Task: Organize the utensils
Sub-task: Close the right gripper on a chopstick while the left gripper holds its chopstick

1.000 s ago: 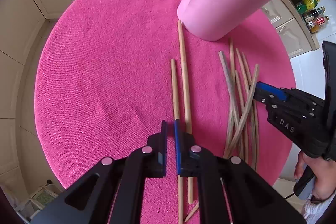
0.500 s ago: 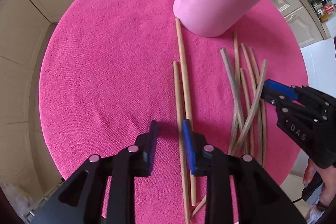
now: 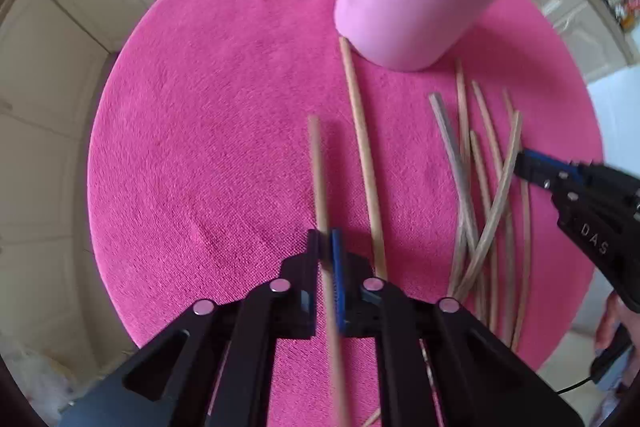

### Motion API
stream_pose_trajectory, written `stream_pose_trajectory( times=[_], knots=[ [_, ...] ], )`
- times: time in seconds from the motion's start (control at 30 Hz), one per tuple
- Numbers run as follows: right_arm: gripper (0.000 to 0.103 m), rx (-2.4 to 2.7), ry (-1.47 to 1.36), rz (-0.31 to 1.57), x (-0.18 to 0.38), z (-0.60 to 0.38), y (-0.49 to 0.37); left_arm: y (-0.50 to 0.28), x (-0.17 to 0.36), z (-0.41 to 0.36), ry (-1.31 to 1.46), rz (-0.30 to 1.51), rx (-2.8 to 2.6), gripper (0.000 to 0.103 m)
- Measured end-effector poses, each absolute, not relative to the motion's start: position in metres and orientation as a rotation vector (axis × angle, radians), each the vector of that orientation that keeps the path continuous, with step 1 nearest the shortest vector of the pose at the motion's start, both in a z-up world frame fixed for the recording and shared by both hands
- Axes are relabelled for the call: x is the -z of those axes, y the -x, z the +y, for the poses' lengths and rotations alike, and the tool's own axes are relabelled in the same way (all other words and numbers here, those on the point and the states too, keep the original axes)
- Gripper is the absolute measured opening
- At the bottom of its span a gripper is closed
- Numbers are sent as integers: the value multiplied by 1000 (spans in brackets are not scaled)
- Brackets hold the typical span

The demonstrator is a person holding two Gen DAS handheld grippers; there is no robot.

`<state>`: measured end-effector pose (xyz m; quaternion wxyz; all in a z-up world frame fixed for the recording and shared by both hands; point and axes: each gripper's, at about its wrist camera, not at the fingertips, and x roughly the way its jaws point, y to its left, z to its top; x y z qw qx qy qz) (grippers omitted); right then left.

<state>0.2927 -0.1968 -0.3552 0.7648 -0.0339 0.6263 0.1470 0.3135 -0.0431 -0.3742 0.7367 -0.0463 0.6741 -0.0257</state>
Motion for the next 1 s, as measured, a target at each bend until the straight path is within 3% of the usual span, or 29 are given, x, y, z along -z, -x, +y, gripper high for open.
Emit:
stream_pose_trajectory(
  times=[0.33, 1.0],
  knots=[
    [3, -374, -238, 1229, 324, -246, -286, -302, 319, -7, 323, 1221, 91, 6],
    [7, -312, 90, 1401, 369, -199, -309, -310, 308, 11, 301, 1163, 103, 6]
  ],
)
